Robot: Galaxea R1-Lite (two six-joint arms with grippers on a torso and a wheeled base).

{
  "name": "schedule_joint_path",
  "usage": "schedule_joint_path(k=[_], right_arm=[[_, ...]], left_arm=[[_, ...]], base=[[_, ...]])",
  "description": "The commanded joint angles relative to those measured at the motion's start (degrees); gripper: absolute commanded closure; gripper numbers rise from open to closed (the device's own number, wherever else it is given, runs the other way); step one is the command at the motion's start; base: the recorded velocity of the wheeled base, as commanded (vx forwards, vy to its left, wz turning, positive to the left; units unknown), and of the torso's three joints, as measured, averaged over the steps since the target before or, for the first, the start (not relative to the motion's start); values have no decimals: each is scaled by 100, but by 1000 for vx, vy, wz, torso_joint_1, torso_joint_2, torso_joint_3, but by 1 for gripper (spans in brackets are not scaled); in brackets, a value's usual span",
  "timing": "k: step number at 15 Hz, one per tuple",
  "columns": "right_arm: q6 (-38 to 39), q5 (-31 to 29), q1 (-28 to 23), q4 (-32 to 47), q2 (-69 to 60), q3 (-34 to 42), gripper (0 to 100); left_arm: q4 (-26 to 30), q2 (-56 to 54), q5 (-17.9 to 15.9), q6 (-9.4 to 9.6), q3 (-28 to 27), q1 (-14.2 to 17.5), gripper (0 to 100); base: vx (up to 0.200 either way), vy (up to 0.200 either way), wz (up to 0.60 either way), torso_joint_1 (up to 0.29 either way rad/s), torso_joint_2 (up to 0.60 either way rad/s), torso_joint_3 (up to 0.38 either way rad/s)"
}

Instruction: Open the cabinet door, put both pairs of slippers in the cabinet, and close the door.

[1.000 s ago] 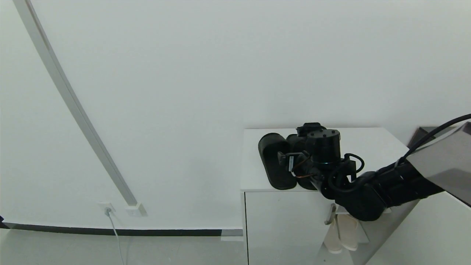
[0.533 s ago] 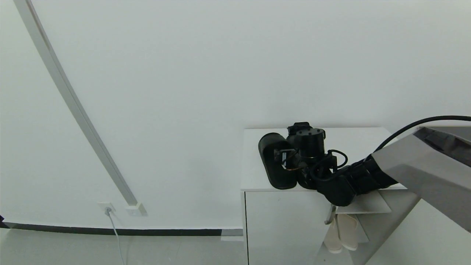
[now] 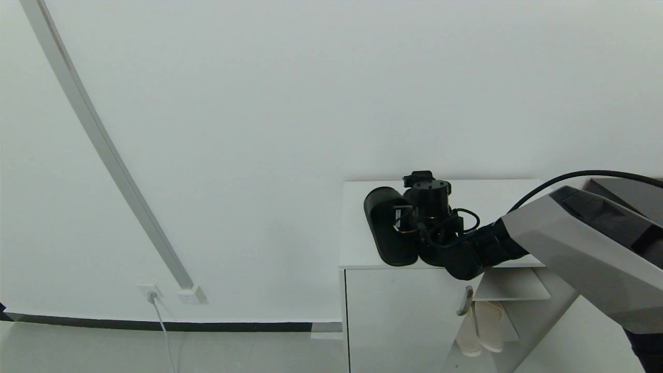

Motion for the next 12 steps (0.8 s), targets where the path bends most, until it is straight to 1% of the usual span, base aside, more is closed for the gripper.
schedule_joint_path(k=[1,4,6,9,11,12], right_arm=[[-1,1,-2,-2,53,-15,100],[17,1,16,-38,-97,117,100],[17,133,77,-134,-474,530,100],[-1,520,209,-328,-1599,1690,100],[8,862,297,-495,-2417,2595,100],[8,959,324,-556,-2584,2798,100]], left_arm=[[2,1,2,2,0,1,100],[2,1,2,2,0,9,100],[2,1,2,2,0,1,100],[2,-7,-7,-7,0,1,100],[2,1,-7,20,0,1,100],[2,1,-7,20,0,1,100]], base=[[0,0,0,0,0,0],[0,0,0,0,0,0],[0,0,0,0,0,0],[0,0,0,0,0,0],[0,0,0,0,0,0],[0,0,0,0,0,0]])
